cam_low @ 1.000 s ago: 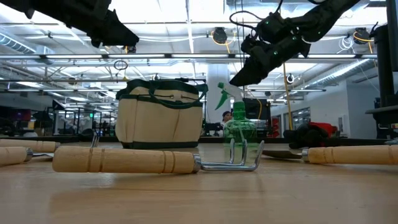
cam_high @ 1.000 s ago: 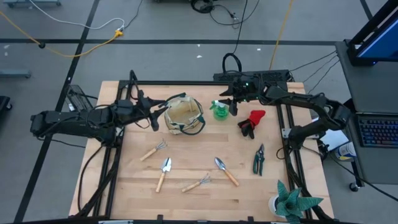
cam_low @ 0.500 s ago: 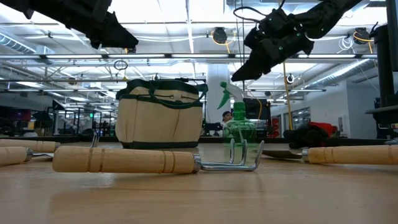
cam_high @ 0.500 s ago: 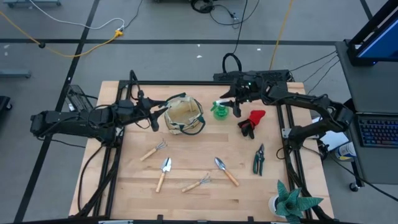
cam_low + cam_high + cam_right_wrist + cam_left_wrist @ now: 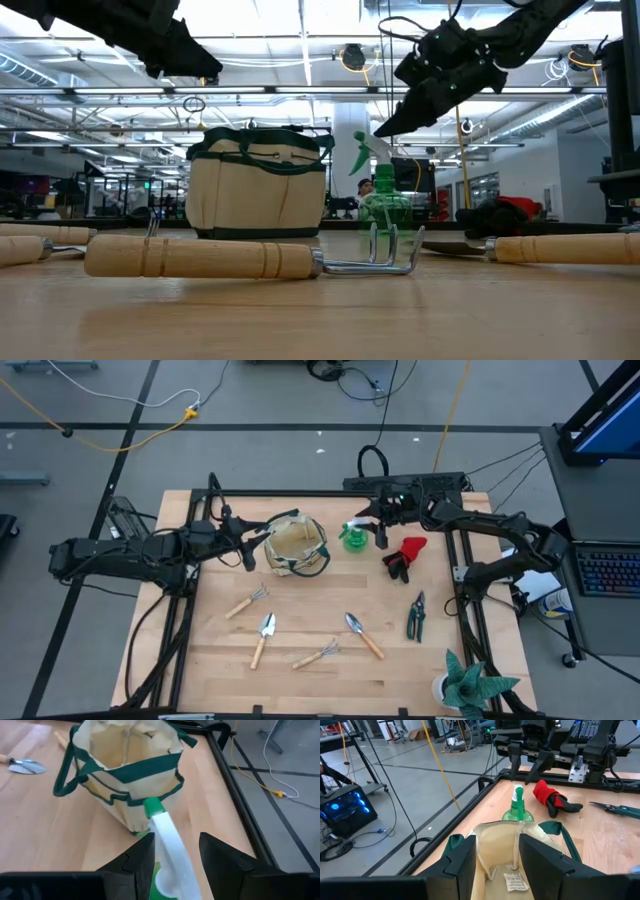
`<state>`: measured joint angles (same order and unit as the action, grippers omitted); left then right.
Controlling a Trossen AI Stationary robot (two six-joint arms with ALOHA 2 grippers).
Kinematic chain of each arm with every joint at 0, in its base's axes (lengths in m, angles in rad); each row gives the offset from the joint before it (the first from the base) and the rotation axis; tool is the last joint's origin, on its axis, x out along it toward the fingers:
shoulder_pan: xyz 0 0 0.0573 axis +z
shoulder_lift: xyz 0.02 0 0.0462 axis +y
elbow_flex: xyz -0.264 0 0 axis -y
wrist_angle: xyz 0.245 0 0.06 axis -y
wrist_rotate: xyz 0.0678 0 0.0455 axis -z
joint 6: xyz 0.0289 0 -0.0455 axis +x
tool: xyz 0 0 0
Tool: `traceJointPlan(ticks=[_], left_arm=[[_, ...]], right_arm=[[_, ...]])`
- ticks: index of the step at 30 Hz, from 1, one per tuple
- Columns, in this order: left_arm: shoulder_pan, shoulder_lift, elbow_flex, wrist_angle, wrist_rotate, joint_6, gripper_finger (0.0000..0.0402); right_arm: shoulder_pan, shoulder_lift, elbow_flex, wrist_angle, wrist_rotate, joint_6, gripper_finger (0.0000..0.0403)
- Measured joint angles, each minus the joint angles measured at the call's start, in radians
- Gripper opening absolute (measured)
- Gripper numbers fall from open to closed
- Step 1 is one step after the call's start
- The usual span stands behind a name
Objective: Pick & Place Garden tools in Gardening bag
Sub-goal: Put the green spray bottle into the brown gardening bag
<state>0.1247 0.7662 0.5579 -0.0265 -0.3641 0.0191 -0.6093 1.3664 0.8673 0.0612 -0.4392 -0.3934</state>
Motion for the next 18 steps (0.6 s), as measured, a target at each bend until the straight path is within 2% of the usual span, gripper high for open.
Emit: traceJointPlan(ticks=[12, 18], left_arm=[[0.000, 0.000, 0.000, 0.000, 0.000, 0.003, 0.0157], [0.000, 0.000, 0.000, 0.000, 0.000, 0.002, 0.0157]], right_arm=[[0.000, 0.105, -0.002, 0.033, -0.005, 0.007, 0.0147], [0.000, 0.106, -0.002, 0.031, -0.007, 0.014, 0.0108]])
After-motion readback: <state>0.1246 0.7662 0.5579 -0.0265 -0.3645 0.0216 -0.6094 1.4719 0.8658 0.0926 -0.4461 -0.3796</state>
